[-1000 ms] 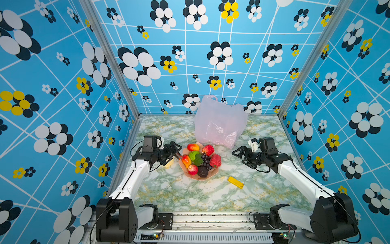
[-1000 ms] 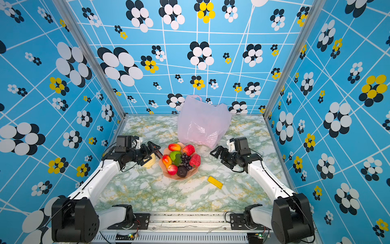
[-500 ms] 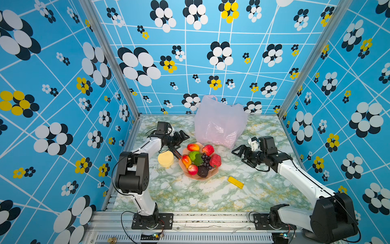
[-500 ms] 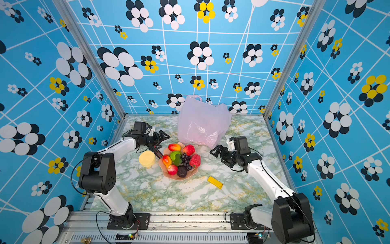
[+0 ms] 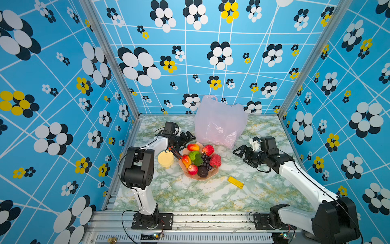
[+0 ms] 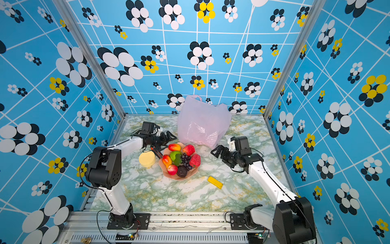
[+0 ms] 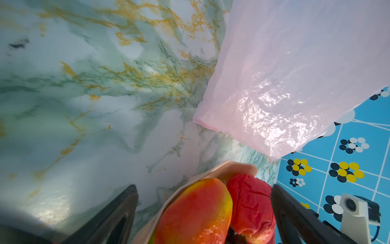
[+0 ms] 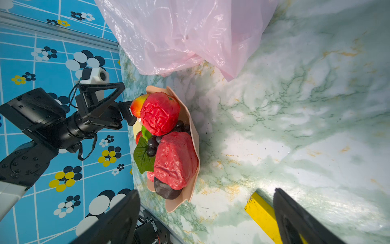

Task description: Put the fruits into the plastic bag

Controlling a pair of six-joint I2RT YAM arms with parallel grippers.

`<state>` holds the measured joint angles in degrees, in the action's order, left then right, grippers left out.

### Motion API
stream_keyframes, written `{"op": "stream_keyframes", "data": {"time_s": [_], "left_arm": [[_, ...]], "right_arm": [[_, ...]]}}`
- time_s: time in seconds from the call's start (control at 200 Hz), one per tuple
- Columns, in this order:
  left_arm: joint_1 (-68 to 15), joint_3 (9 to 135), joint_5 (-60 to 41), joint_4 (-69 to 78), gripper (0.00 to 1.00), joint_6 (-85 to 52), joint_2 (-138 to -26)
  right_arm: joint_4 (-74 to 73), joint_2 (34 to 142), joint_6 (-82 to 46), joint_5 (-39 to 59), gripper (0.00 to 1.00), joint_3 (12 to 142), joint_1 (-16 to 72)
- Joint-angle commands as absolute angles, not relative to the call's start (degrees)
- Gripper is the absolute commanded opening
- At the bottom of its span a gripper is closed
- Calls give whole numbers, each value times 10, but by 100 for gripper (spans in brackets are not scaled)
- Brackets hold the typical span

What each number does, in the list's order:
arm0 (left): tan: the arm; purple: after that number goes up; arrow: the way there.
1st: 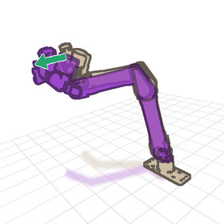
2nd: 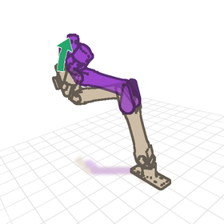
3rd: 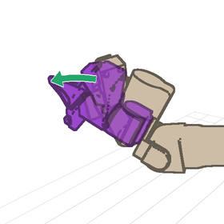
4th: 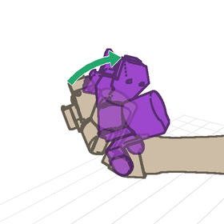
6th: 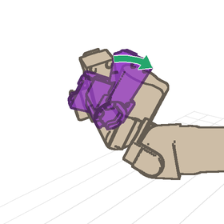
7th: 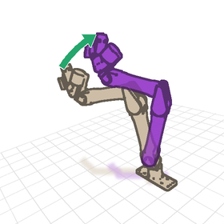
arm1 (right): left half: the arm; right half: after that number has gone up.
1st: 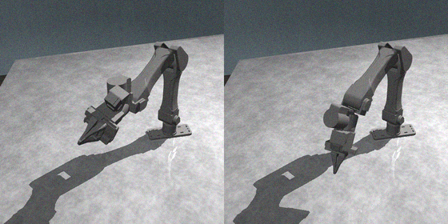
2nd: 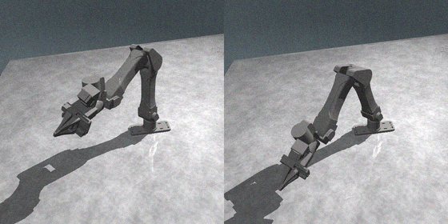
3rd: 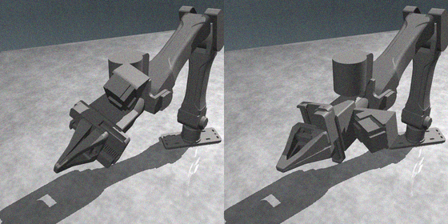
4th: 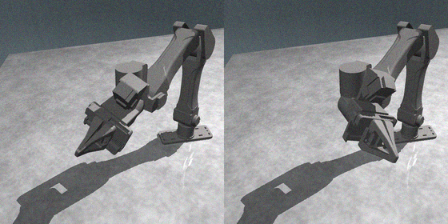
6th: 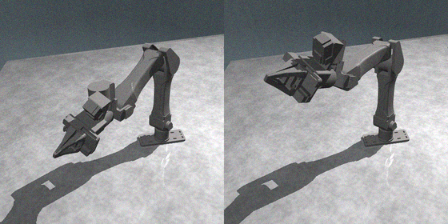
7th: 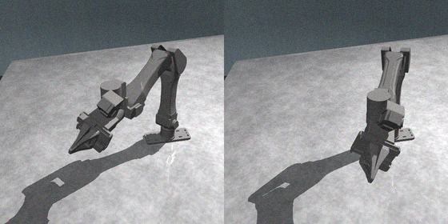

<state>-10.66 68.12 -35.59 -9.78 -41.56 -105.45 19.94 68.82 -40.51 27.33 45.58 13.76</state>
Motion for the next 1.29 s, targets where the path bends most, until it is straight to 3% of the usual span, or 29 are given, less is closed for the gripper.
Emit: {"op": "stream_keyframes", "data": {"time_s": [0.0,1.29], "left_arm": [[-118,693,-364,-91,99,-419,-1059],[-209,627,-344,-49,99,-460,-1024]], "right_arm": [[200,679,-402,268,99,450,141],[186,692,-404,268,99,440,145]]}}
